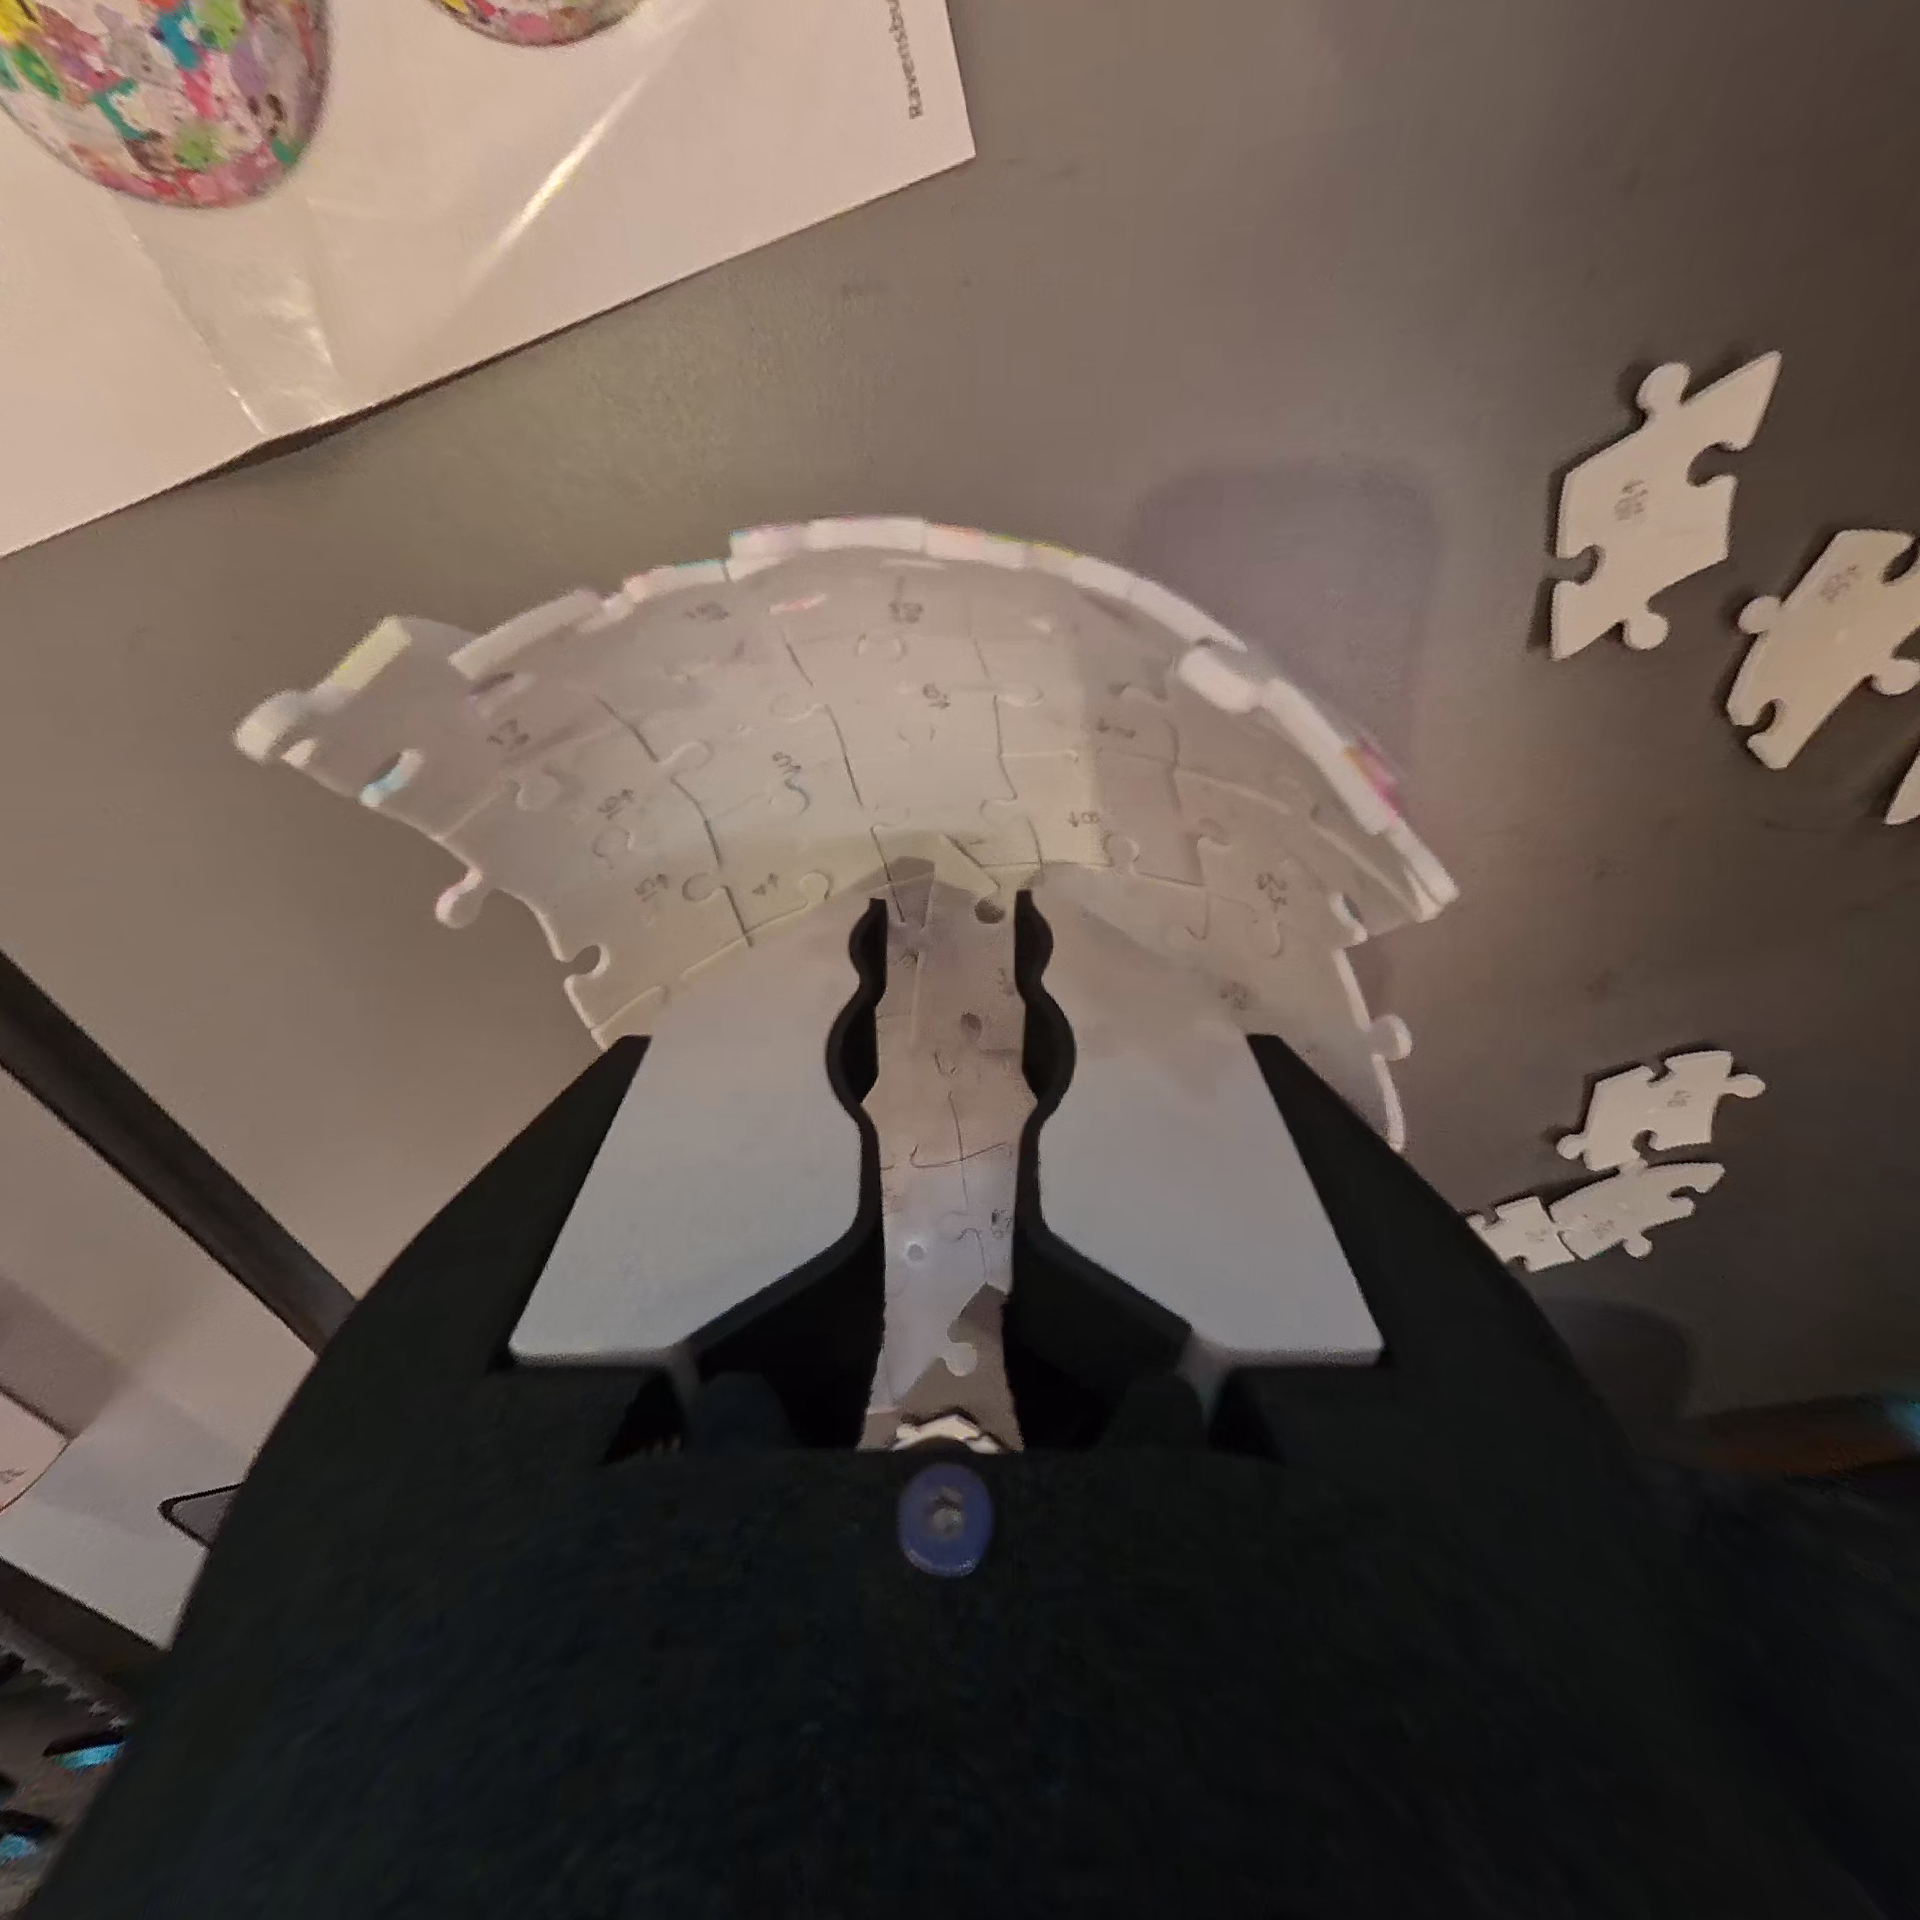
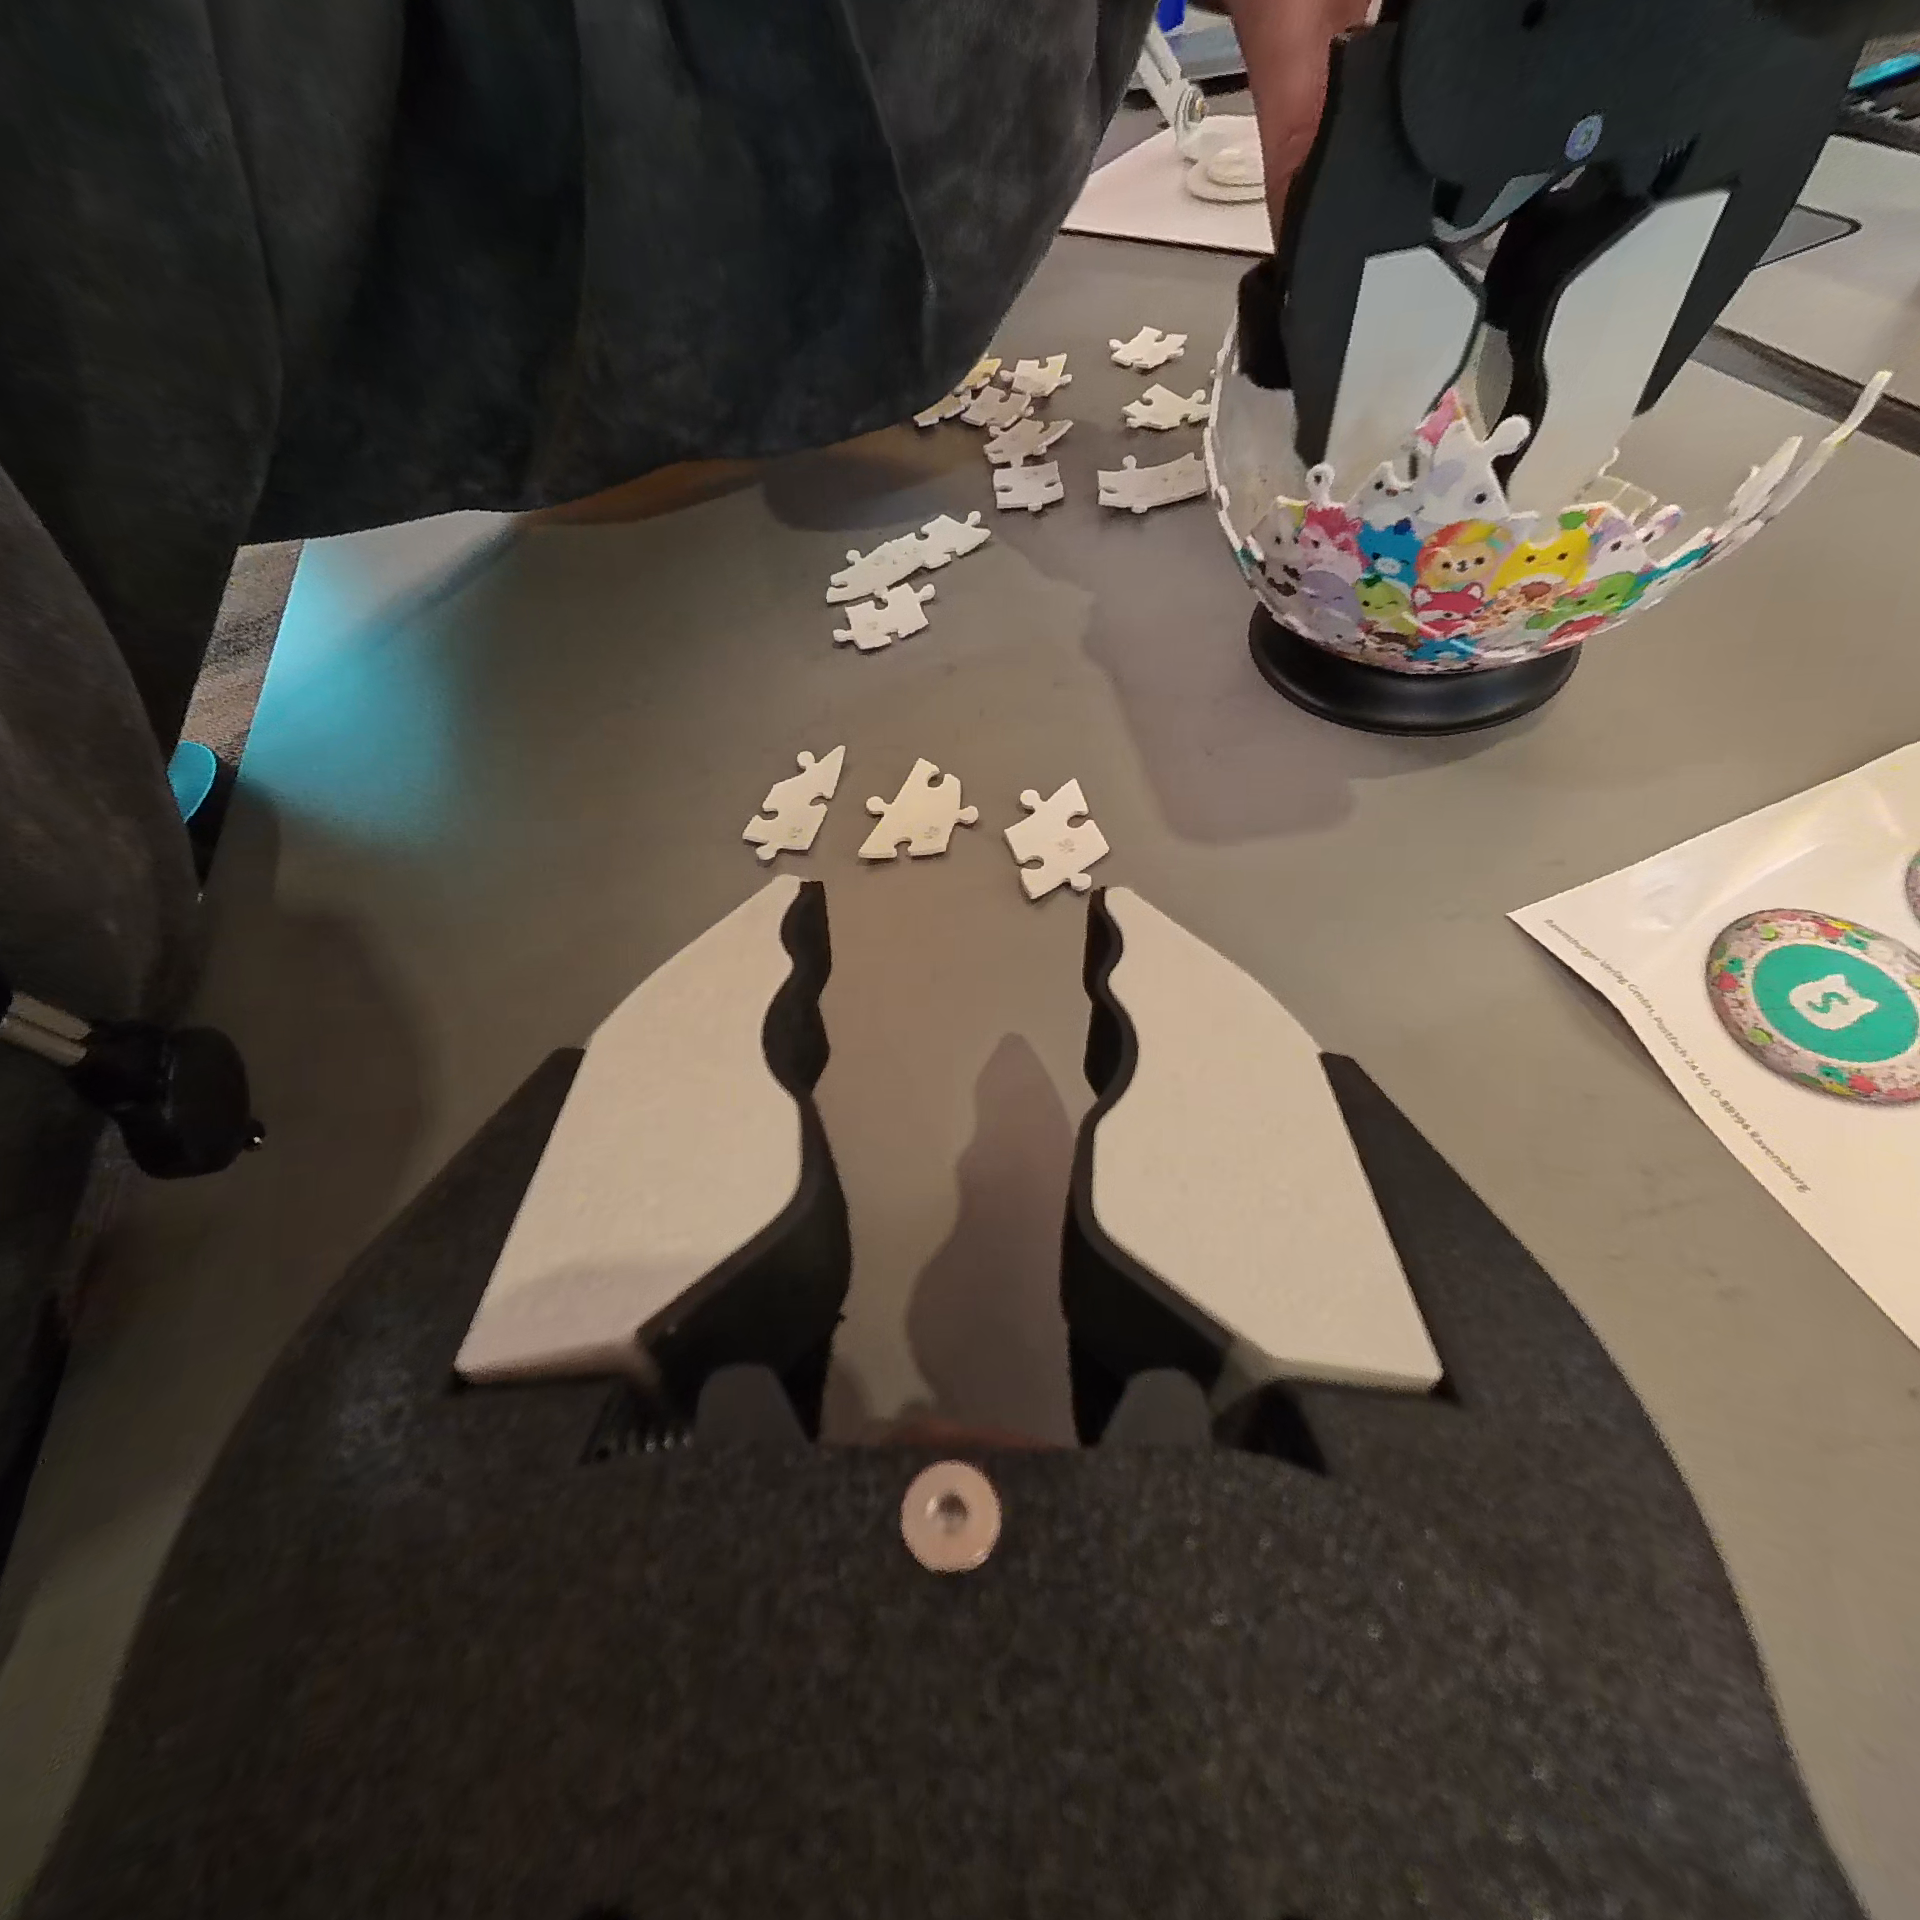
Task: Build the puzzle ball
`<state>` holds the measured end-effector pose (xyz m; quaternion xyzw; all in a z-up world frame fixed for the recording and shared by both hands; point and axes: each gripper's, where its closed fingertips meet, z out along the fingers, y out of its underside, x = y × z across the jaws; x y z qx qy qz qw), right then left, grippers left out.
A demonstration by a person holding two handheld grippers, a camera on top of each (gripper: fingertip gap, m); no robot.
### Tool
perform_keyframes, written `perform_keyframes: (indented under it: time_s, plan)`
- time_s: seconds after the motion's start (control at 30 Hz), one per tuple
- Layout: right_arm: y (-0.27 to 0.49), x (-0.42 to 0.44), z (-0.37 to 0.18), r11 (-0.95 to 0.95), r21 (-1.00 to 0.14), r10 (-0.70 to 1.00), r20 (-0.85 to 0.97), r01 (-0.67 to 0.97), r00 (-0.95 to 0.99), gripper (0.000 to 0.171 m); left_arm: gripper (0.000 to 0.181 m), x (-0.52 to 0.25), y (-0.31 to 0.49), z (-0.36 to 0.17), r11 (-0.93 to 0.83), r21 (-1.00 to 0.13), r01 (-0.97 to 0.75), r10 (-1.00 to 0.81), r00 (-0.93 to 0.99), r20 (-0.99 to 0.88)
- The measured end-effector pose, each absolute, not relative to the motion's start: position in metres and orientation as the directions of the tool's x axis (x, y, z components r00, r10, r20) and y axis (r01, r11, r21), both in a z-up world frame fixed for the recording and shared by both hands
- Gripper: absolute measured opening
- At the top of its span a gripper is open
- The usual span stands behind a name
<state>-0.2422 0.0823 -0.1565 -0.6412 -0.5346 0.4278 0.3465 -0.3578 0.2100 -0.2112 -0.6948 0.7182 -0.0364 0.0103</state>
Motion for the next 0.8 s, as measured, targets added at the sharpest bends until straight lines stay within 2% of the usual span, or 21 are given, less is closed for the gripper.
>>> perform_keyframes:
  time_s: [0.47, 0.53, 0.8]
  plan:
    - [0.0806, -0.2421, -0.1558, -0.189, -0.901, 0.982, -0.185, 0.391, 0.050, 0.046, 0.022, -0.3618, 0.2130, -0.2130, 0.042, -0.031, -0.999, -0.997, -0.043, 0.060]
    - [0.0801, -0.2421, -0.1552, -0.188, -0.901, 0.982, -0.184, 0.390, 0.047, 0.046, 0.002, -0.3624, 0.2124, -0.2136, 0.053, -0.031, -0.998, -0.996, -0.055, 0.064]
    - [0.0801, -0.2418, -0.1549, -0.187, -0.901, 0.982, -0.183, 0.392, 0.047, 0.046, 0.000, -0.3613, 0.2157, -0.2138, 0.046, -0.034, -0.998, -0.998, -0.047, 0.051]
